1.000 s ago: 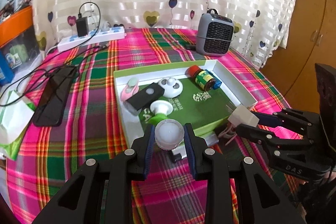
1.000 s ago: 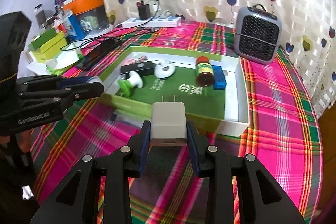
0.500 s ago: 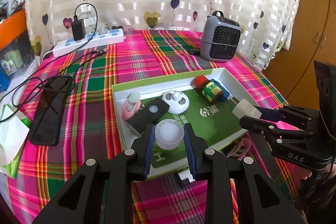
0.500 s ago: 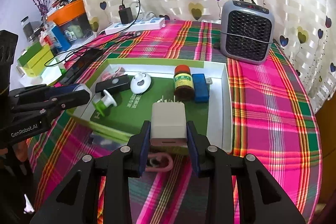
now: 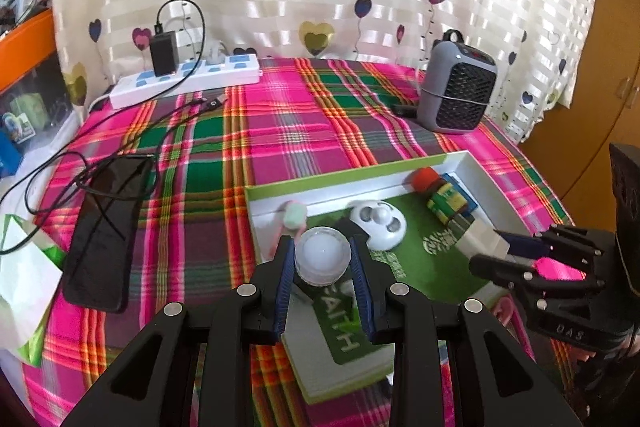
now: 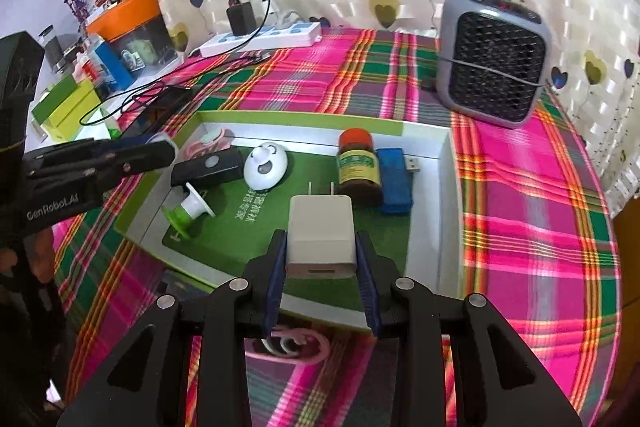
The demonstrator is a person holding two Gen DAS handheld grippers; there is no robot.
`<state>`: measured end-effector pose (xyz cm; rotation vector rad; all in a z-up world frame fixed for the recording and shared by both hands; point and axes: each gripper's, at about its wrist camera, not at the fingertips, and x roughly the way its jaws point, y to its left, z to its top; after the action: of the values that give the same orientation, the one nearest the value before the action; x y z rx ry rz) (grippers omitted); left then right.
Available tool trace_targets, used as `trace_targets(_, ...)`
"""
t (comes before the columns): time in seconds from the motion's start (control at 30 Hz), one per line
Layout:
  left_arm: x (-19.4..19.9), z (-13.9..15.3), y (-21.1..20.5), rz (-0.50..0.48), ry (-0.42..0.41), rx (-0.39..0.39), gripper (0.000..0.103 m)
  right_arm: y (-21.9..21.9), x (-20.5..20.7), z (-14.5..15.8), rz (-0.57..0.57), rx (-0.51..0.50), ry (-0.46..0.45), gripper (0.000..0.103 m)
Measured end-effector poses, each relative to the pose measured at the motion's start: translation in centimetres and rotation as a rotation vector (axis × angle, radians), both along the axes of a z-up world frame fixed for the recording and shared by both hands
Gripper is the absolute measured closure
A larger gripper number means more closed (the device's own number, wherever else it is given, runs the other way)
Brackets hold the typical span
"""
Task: Organize rigid objects
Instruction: 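Carry the white cap and white charger over the green box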
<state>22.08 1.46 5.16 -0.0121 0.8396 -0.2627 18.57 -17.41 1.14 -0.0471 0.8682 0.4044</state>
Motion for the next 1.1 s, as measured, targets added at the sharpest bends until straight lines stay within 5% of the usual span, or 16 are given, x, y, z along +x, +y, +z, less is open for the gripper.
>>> trace_targets(1.1, 2.8, -2.3, -0.6, 0.01, 0.032, 0.043, 0.076, 2.8, 4.2, -1.9, -0.001, -0.056, -0.003, 0.068)
